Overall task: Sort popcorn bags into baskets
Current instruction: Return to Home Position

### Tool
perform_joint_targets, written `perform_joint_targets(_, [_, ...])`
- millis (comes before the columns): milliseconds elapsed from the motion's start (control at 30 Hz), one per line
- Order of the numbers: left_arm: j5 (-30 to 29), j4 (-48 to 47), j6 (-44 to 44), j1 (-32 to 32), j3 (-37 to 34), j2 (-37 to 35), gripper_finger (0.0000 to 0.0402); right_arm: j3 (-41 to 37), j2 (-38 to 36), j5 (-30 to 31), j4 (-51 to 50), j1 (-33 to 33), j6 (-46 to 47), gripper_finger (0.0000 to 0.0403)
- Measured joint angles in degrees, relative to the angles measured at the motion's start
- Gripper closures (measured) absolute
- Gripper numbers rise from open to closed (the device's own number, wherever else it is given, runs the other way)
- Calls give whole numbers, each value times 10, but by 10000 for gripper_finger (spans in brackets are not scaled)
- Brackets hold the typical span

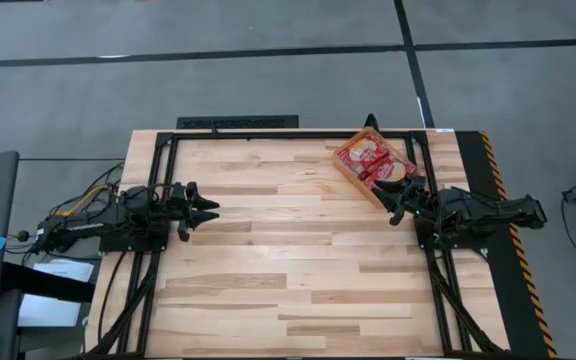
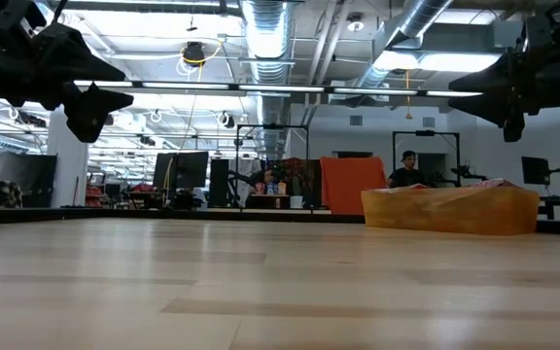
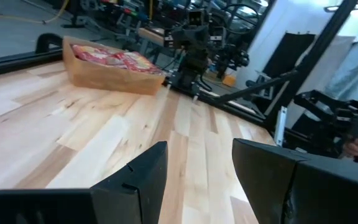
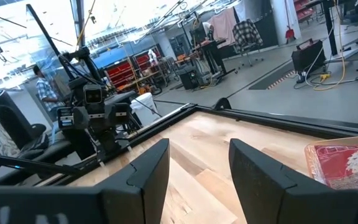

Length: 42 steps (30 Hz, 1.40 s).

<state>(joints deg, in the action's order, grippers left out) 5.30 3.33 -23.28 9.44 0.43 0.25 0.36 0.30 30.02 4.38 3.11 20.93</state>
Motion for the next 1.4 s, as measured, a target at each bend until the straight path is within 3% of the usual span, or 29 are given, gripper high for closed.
perform_joint_targets(467, [-56,-12,16,-28,0,0,233,0,0,0,6,0,0,225])
perform_joint_targets(667, [-56,-15,-27,-28,0,0,233,0,0,0,6,0,0,217])
perform_joint_targets(1400, [-57,-15,-27,-28,0,0,233,-1,0,0,7,0,1,225])
